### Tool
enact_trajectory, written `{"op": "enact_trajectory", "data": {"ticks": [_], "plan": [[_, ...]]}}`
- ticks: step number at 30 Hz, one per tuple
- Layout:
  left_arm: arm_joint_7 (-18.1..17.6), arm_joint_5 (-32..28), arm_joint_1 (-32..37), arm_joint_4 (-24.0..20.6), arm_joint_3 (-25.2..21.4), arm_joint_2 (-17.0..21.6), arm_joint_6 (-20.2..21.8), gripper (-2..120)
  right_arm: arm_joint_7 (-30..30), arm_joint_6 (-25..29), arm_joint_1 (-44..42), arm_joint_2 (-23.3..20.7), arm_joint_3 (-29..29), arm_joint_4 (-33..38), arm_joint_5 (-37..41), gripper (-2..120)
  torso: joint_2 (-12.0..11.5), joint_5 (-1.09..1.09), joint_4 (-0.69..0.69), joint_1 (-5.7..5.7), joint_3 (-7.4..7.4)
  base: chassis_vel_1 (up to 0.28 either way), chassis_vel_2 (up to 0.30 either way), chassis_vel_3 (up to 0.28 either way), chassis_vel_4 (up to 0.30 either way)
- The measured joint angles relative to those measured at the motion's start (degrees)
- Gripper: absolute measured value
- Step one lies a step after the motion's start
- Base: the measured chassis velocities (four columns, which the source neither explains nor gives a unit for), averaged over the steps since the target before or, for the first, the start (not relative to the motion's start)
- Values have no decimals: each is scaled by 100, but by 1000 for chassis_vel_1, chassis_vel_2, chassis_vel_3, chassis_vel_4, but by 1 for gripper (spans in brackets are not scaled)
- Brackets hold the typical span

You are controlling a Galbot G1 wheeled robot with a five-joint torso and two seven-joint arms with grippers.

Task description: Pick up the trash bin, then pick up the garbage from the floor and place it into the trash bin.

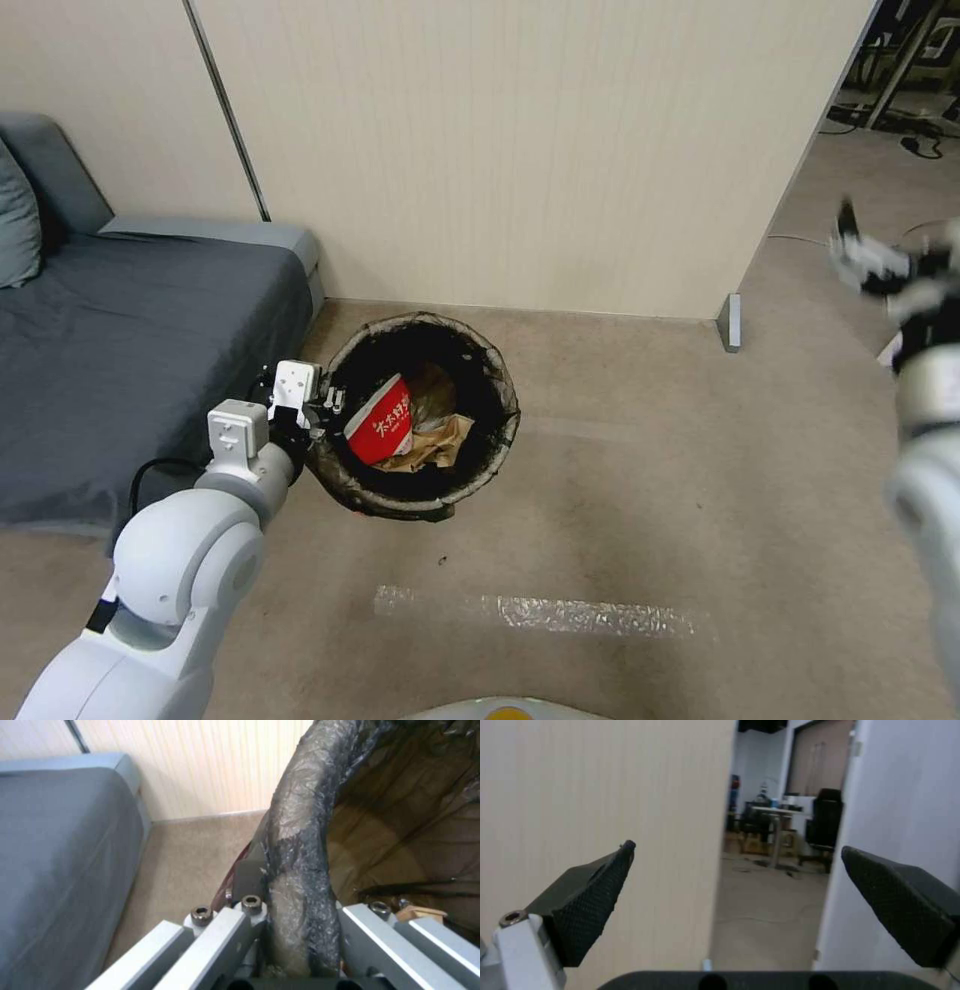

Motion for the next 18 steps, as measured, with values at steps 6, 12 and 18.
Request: {"op": "enact_trajectory", "data": {"ticks": [6,12,18], "plan": [[-72,197,64,19,20,-78,0,1,-146,576,-296,606,-68,-212,-696,100,0,-2,3,0,0,0,0,0,0],[-7,387,155,43,3,-151,0,1,-147,748,-353,930,-188,-326,-845,100,0,-1,3,0,0,0,0,0,0],[38,412,201,33,-62,-154,0,1,-147,950,-428,1144,-293,-415,-991,100,0,-1,2,0,0,0,0,0,0]]}}
